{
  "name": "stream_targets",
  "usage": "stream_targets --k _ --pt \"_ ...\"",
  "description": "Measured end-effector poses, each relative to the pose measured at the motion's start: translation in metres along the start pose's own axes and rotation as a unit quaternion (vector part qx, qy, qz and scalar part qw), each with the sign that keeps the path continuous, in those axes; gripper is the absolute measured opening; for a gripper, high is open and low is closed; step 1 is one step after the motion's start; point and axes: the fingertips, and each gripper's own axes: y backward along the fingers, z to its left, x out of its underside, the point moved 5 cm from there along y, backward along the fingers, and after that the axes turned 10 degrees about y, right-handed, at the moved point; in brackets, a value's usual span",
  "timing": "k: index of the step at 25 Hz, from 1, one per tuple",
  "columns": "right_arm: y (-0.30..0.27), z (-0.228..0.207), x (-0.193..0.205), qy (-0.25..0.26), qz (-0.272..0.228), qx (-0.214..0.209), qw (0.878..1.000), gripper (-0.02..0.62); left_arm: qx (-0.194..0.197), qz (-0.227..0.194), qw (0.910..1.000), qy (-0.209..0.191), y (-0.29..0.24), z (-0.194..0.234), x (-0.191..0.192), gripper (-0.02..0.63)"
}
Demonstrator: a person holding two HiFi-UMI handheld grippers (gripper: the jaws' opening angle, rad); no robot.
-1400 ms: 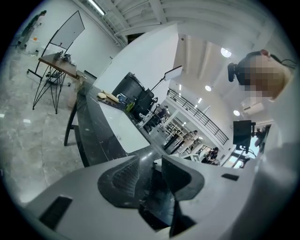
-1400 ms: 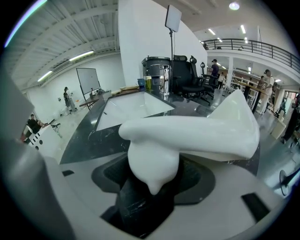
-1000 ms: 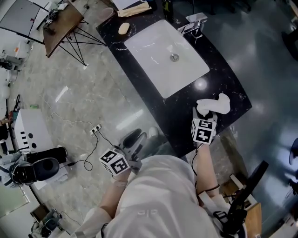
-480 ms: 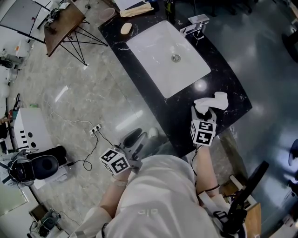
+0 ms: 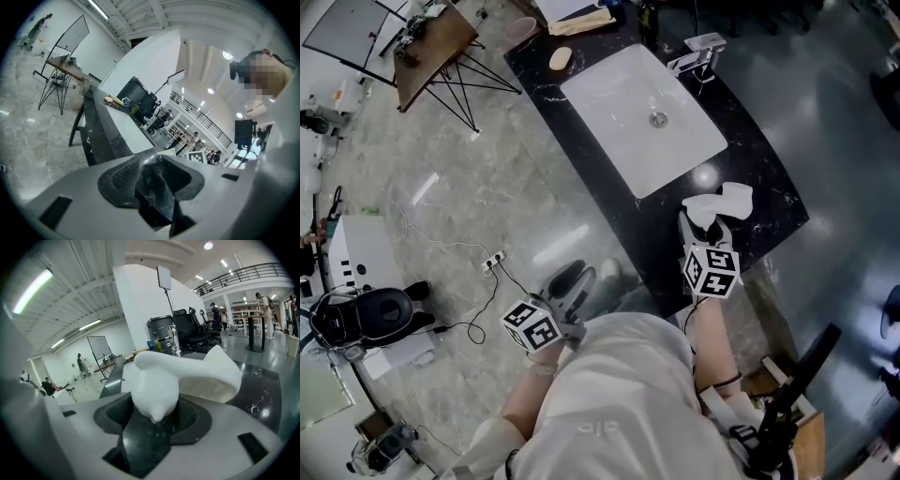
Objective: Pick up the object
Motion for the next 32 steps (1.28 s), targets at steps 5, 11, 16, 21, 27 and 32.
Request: stream_targets --k 5,11,16,21,27,32 --pt "0.000 0.009 -0.010 0.010 -0.017 -0.017 1.000 0.250 0.009 -0.009 0.9999 -0.002 -0.001 0.000 0.001 0.130" --pt "-0.002 0.027 -0.027 0.030 -0.032 -0.044 0.998 0.250 0.010 -0.018 0.9998 0.004 0.003 0.001 0.000 0.130" --pt "-0.001 0.049 -0.048 0.038 -0.056 -0.084 0.994 0.249 0.011 -0.034 0.9994 0.006 0.009 0.003 -0.007 0.130" --pt "0.003 0.072 -0.070 0.023 -0.077 -0.126 0.989 0.249 0.005 -0.039 0.9990 -0.021 0.017 0.009 -0.011 0.143" --pt "0.018 0.103 -0.100 -0.002 -0.102 -0.181 0.978 0.249 0.005 -0.028 0.9945 -0.101 0.013 0.011 -0.027 0.191" --pt "0.038 0.138 -0.123 -0.032 -0.112 -0.256 0.960 0.249 -0.015 -0.007 0.9653 -0.261 -0.006 0.008 -0.049 0.233"
